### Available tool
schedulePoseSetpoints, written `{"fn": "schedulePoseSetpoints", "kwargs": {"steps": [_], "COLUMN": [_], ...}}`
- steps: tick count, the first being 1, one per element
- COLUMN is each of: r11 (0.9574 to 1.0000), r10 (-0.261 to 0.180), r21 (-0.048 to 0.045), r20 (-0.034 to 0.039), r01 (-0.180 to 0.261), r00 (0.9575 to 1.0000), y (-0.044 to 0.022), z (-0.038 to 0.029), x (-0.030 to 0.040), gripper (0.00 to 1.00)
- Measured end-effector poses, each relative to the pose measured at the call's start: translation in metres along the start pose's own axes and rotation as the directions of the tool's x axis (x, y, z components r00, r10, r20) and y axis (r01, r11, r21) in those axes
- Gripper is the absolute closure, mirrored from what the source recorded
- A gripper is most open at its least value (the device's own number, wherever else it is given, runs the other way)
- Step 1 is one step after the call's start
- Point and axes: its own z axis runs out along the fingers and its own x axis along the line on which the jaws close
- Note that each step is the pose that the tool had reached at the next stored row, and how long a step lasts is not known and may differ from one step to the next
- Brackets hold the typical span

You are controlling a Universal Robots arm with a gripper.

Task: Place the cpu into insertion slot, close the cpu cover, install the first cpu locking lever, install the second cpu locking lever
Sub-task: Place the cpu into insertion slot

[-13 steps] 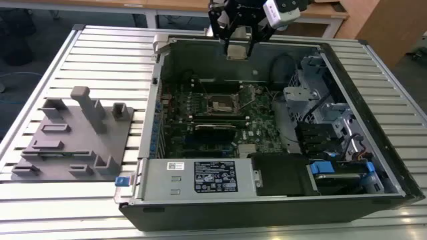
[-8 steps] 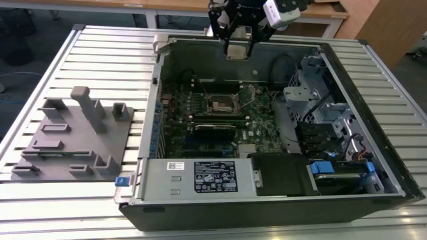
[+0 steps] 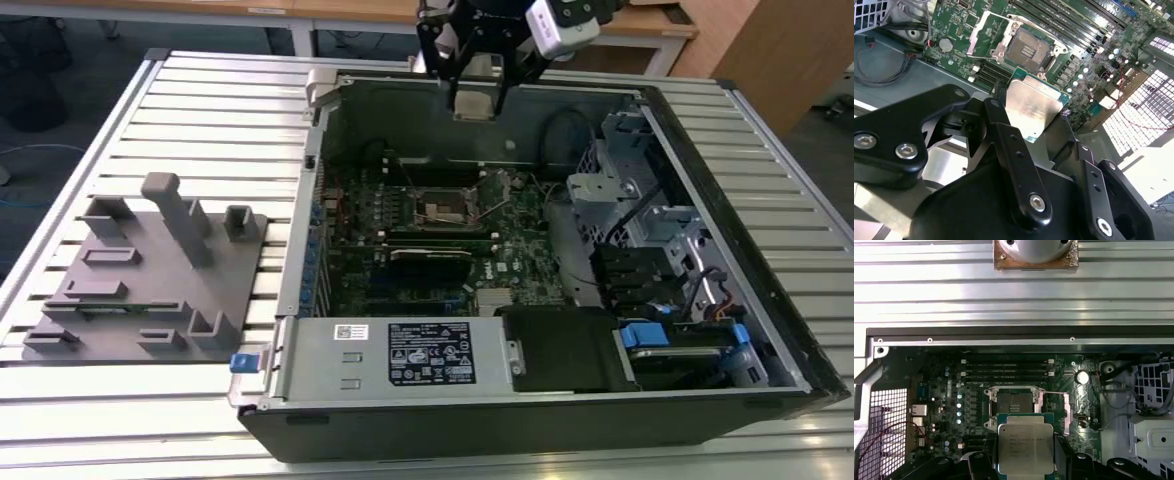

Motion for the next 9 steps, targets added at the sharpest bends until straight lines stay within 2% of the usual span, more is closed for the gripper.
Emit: {"fn": "schedulePoseSetpoints", "kwargs": {"steps": [9], "r11": [1.0], "r10": [0.0], "r21": [0.0002], "r20": [-0.0001], "r01": [0.0], "r00": [1.0], "y": [-0.0007], "z": [0.0087], "x": [-0.0002], "gripper": [0.46]}}
